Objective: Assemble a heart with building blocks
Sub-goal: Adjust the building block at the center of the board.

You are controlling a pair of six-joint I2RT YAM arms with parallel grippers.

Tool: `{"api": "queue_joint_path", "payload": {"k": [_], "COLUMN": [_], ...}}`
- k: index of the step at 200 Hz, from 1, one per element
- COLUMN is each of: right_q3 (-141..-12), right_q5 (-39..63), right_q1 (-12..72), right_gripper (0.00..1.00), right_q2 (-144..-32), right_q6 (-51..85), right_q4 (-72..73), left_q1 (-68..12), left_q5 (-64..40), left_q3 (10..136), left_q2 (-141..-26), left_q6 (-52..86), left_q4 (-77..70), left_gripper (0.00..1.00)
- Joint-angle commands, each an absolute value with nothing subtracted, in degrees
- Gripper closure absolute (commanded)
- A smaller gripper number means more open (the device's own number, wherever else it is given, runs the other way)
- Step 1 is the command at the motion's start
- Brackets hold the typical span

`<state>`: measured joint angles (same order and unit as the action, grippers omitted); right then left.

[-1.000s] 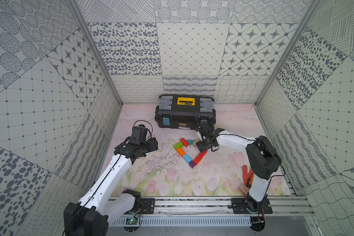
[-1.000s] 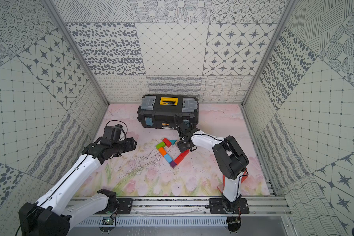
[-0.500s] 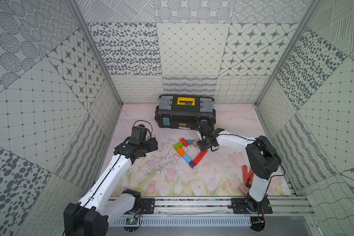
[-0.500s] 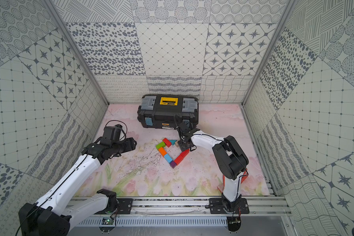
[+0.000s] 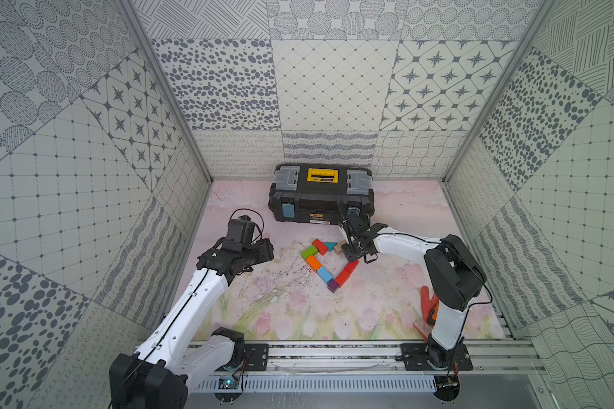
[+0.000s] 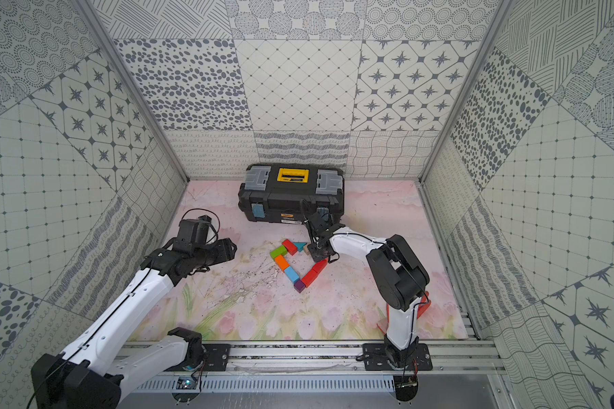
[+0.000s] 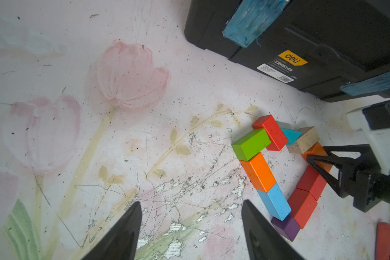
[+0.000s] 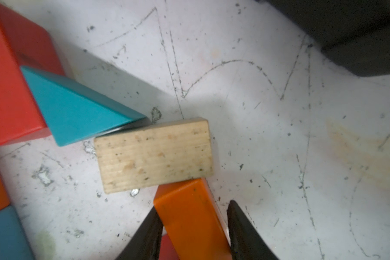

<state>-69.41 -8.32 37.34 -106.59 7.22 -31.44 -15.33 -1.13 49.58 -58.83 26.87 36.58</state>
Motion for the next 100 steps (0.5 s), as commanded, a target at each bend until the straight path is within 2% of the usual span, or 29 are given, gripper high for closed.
{"api": "queue_joint_path", "payload": {"k": [1, 15, 38, 100], "right_q3": [-68.9, -68.9, -69.1, -62.5], "right_q5": [-8.9, -8.9, -9.6, -15.2], "right_q1": [37.9, 38.0, 38.4, 38.8], "right_gripper": [0.49, 0.46, 0.29, 0.27], "right_q2": [-107.8, -107.6, -106.7, -93.5], "right_q6": [8.1, 8.2, 8.6, 15.9], "right_q4": [-29.9, -30.0, -30.2, -31.2], "left_q1": [-15.2, -15.2, -15.1, -15.1], "left_q5": [-1.4, -1.4, -1.6, -2.1], "left_q3": [49.3, 49.2, 49.2, 49.2], "left_q2": [-58.5, -58.4, -58.4, -58.6], "left_q6": [25.5, 25.6, 25.5, 25.7], "left_q4": [35.8, 35.8, 35.8, 35.6], "left_gripper": [0.3, 0.3, 0.3, 0.3]}}
